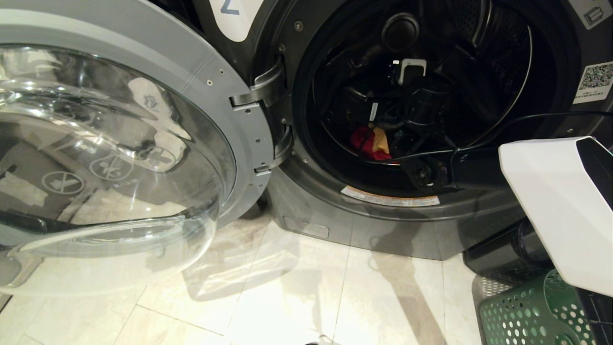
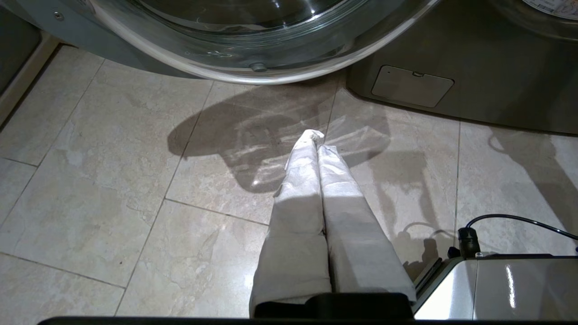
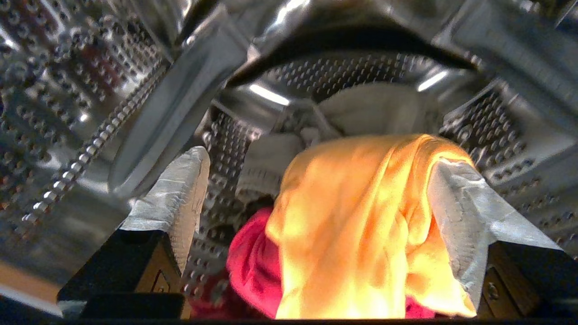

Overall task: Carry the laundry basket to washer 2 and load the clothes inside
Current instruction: Place the clothes into the washing machine

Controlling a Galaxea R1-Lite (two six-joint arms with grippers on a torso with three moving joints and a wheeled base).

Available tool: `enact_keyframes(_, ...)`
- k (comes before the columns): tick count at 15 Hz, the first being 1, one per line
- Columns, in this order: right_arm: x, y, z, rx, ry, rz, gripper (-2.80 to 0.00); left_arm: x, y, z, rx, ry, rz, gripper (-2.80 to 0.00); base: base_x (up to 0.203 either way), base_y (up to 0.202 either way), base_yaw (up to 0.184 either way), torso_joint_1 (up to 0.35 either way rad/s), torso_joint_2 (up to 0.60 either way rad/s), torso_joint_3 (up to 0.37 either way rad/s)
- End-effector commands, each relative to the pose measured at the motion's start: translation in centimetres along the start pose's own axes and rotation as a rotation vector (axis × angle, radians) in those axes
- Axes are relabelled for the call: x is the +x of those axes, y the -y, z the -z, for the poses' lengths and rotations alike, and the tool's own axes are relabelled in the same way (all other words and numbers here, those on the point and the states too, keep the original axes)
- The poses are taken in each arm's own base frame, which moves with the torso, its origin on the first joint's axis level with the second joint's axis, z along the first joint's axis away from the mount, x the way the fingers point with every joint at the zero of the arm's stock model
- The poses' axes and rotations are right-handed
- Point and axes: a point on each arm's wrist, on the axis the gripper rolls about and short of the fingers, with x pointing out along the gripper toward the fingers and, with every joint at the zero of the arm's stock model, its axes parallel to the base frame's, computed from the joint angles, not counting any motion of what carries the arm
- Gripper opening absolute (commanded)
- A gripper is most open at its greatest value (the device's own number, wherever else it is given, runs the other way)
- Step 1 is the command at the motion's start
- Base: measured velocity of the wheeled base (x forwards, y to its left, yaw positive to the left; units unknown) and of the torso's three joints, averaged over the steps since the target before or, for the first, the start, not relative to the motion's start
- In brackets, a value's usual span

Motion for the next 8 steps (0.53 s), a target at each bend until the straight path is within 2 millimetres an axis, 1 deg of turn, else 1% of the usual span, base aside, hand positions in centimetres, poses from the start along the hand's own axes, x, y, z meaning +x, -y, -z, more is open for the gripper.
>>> enact_keyframes(1, -0.6, -0.2, 0.5, 0.004, -0.041, -0.01, 0.0, 0.0, 0.0, 0.0, 0.0, -0.002, -0.001, -2.8, 0.0, 0.0, 0.0, 0.0, 0.0, 0.0)
enact_keyframes(4, -1.1, -0.2, 0.8, 0.019, -0.161, -0.035, 0.0, 0.0, 0.0, 0.0, 0.0, -0.002, -0.001, -2.8, 0.0, 0.0, 0.0, 0.0, 0.0, 0.0)
enact_keyframes(6, -0.8, -0.3, -0.1, 0.035, -0.142, -0.036, 0.0, 0.0, 0.0, 0.0, 0.0, -0.002, 0.0, -2.8, 0.0, 0.0, 0.0, 0.0, 0.0, 0.0)
enact_keyframes(8, -0.8, -0.3, -0.4, 0.039, -0.134, -0.037, 0.0, 0.0, 0.0, 0.0, 0.0, -0.002, -0.001, -2.8, 0.0, 0.0, 0.0, 0.0, 0.0, 0.0)
